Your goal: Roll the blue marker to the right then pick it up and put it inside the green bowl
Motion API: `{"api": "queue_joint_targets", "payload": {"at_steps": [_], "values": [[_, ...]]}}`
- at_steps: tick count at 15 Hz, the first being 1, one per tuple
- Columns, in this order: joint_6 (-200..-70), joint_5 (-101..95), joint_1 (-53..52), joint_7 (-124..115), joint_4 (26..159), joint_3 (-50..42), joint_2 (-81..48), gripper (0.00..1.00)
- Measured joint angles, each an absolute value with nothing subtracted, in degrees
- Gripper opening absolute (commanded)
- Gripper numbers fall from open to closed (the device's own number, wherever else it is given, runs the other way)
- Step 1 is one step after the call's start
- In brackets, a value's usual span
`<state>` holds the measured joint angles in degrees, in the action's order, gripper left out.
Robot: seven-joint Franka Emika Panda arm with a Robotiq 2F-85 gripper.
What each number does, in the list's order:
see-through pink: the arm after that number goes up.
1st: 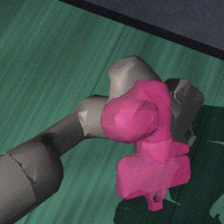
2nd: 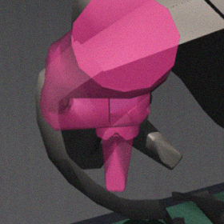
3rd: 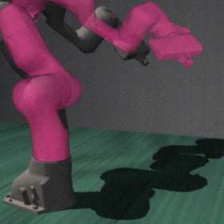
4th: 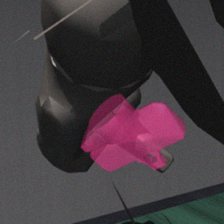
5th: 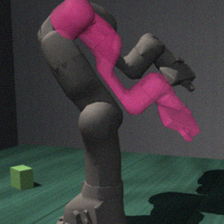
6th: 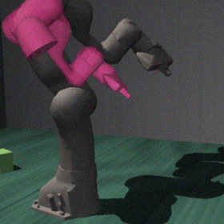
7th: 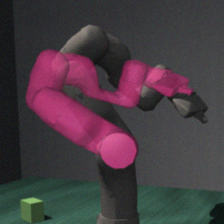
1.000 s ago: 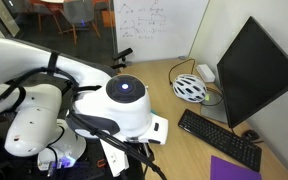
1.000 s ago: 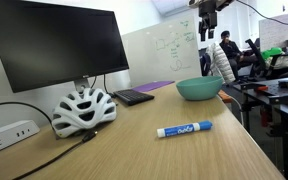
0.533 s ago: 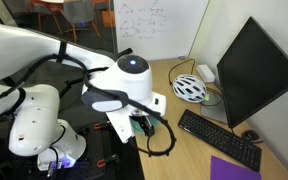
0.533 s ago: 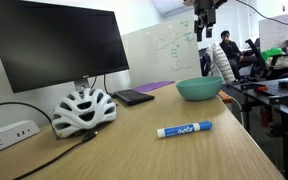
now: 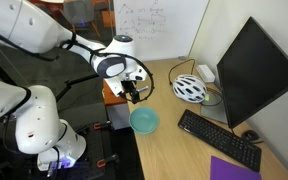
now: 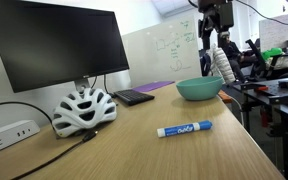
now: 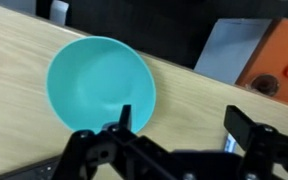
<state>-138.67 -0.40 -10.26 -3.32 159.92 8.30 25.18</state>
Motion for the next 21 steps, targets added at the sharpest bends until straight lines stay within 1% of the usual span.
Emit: {"api": "queue_joint_targets", "payload": {"at_steps": [3,6,8,13,14,15,17,18,20,21], "values": [[-144.24,0.72,-12.48,-13.39,159.70,14.93,17.62,1.00],[-151.43,-0.14,-12.71,-20.59,156.85,18.87,8.47,1.00],[-153.29,-1.02,-12.63,-21.74,153.00,18.81,2.00,1.00],[-153.28,-4.21,-13.57,-21.72,139.61,15.38,-13.42,1.00],[-153.28,-4.55,-14.29,-21.67,137.07,14.65,-16.06,0.75],[-153.28,-4.79,-15.23,-21.67,134.66,14.05,-18.50,0.74],[-153.17,-5.68,-17.80,-21.71,130.16,12.66,-22.94,0.59],[-153.12,-6.68,-19.50,-21.81,128.24,11.48,-24.68,0.49],[-152.82,-9.07,-22.79,-21.92,125.60,8.90,-26.00,0.36],[-152.80,-10.47,-24.31,-22.27,124.81,7.60,-25.98,0.27]]}}
